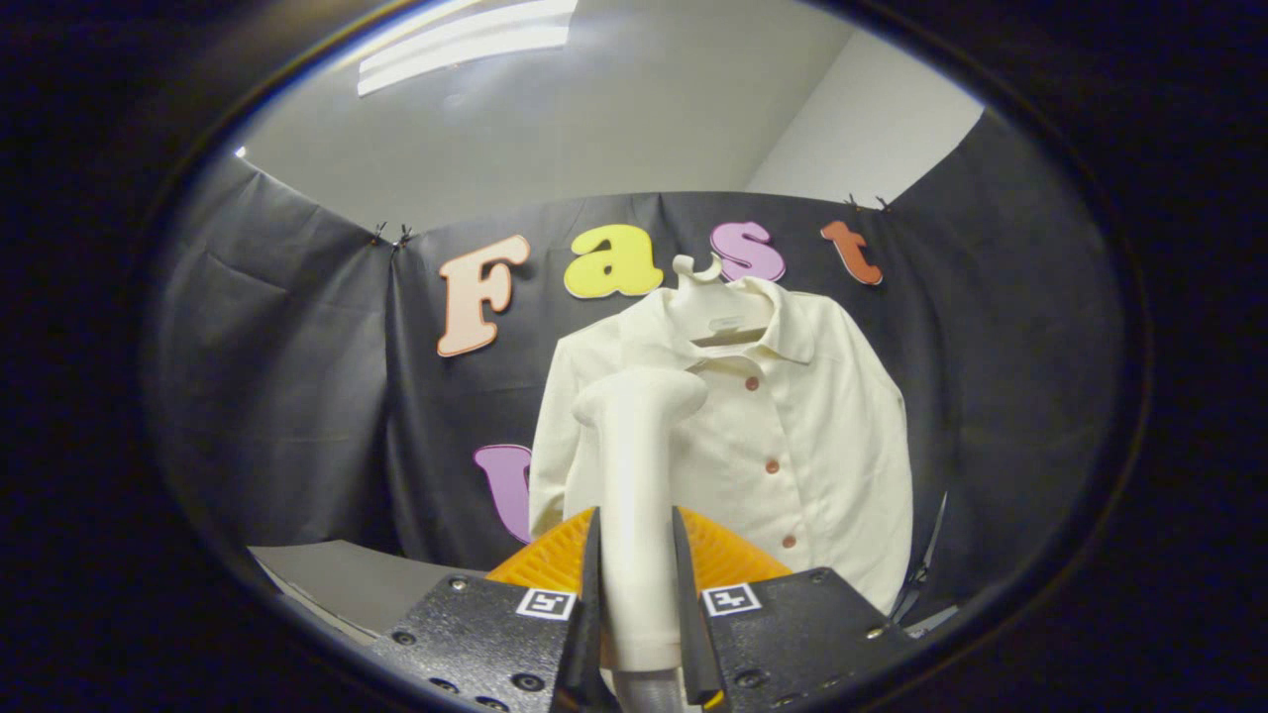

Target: Iron the clothes twice with a garment steamer, once on the left side and once on the right side.

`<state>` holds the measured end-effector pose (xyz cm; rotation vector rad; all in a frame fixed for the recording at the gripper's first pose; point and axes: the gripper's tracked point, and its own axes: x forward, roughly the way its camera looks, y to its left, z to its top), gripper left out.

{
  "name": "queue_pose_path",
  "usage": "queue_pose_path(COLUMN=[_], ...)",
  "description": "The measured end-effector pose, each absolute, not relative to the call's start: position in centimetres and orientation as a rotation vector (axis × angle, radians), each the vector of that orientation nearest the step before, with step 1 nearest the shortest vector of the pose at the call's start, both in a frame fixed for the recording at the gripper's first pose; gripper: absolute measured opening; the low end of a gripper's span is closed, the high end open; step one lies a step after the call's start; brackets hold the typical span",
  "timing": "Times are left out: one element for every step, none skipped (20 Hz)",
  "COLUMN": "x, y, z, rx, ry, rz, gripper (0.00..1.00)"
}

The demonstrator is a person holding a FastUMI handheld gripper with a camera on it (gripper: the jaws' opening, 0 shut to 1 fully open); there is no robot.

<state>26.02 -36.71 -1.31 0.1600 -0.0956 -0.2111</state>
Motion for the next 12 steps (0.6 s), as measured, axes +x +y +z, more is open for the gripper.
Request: queue_pose_path(x=[26.6,27.1,27.6,27.7,28.0,27.9,27.9,27.9,28.0,27.9,27.8,27.5], y=[-37.1,-37.3,-37.3,-37.3,-37.4,-37.3,-37.4,-37.4,-37.4,-37.3,-37.4,-37.3], z=[-1.6,-2.2,-2.7,-3.0,-3.0,-3.3,-3.4,-3.6,-3.8,-4.1,-4.6,-5.2], rx=[0.165,0.172,0.18,0.19,0.203,0.217,0.229,0.235,0.236,0.23,0.224,0.226], ry=[-0.096,-0.092,-0.084,-0.094,-0.108,-0.108,-0.113,-0.114,-0.113,-0.107,-0.096,-0.084], rz=[-0.216,-0.218,-0.214,-0.209,-0.204,-0.197,-0.192,-0.189,-0.189,-0.19,-0.193,-0.192], gripper=[0.32,0.32,0.32,0.32,0.32,0.32,0.32,0.32,0.32,0.32,0.32,0.32])
